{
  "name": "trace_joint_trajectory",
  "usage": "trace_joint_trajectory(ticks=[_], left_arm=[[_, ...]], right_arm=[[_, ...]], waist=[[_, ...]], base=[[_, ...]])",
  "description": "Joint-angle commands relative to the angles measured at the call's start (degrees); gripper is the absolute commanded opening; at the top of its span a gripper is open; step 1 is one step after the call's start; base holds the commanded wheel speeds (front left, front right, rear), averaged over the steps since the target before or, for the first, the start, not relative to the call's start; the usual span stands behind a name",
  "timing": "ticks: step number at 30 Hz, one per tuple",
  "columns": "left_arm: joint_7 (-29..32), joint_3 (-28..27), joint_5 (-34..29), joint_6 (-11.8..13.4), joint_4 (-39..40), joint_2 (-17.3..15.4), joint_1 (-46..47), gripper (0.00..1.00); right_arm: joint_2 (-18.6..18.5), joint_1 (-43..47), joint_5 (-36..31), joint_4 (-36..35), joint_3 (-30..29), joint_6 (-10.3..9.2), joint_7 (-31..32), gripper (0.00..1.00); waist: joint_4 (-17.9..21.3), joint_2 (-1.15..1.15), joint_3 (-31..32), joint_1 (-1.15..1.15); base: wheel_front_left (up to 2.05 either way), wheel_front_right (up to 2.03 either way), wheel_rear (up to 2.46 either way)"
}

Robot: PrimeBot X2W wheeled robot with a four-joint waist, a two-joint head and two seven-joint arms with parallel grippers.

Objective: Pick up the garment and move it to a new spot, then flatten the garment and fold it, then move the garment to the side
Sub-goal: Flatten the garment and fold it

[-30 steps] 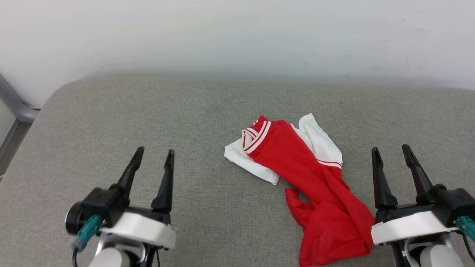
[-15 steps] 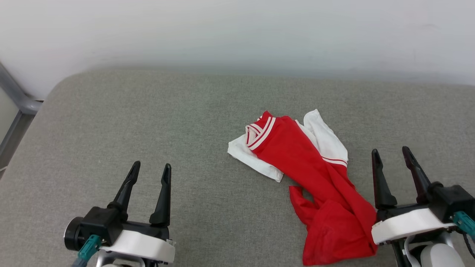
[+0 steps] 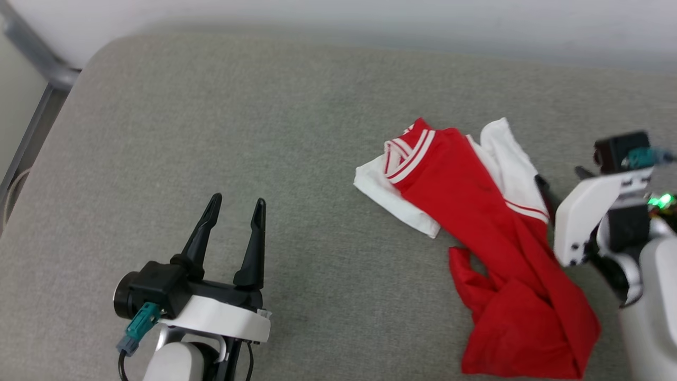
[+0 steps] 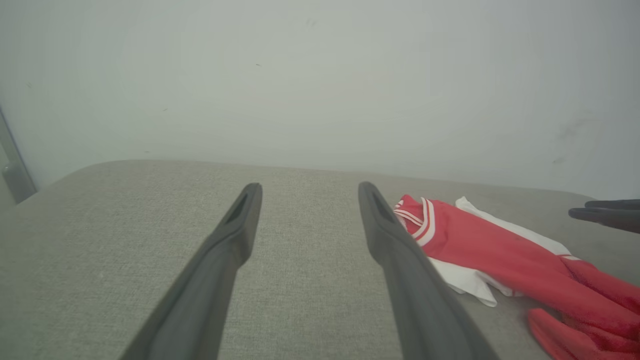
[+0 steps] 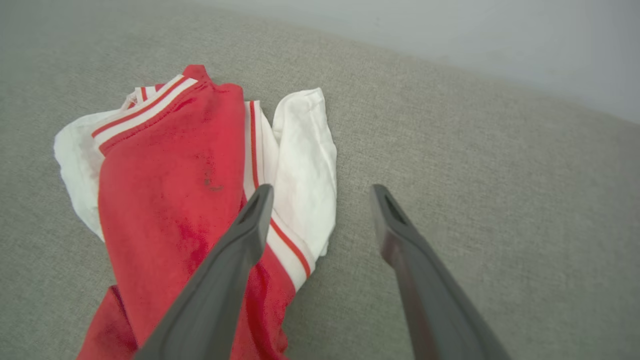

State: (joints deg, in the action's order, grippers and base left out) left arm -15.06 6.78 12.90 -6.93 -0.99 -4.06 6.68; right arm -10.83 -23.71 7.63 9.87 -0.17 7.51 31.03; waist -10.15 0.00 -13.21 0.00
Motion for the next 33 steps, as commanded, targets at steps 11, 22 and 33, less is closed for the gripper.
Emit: trace_joint_trajectory(ticks=[11, 22, 33], left_arm=[[-0.2, 1.2, 1.3, -0.5, -1.3, 1.1, 3.5, 1.0], [-0.2, 2.0, 2.8, -0.6, -1.7, 1.2, 4.4, 1.0], [-0.2, 0.4, 0.6, -0.6, -1.5, 1.2, 3.2, 1.0]], right_arm=[[-8.1, -13.5, 3.0, 8.5, 4.4, -0.05, 21.3, 1.0], [-10.6, -13.9, 1.4, 16.6, 5.9, -0.05, 23.8, 0.0], [-11.2, -10.9, 0.9, 17.3, 0.7, -0.07, 14.1, 0.0]], waist=[[-8.6, 0.0, -8.0, 0.0], [-10.4, 0.0, -9.2, 0.0], [-4.2, 0.0, -4.7, 0.0]], base=[[0.0, 0.0, 0.0], [0.0, 0.0, 0.0], [0.0, 0.0, 0.0]])
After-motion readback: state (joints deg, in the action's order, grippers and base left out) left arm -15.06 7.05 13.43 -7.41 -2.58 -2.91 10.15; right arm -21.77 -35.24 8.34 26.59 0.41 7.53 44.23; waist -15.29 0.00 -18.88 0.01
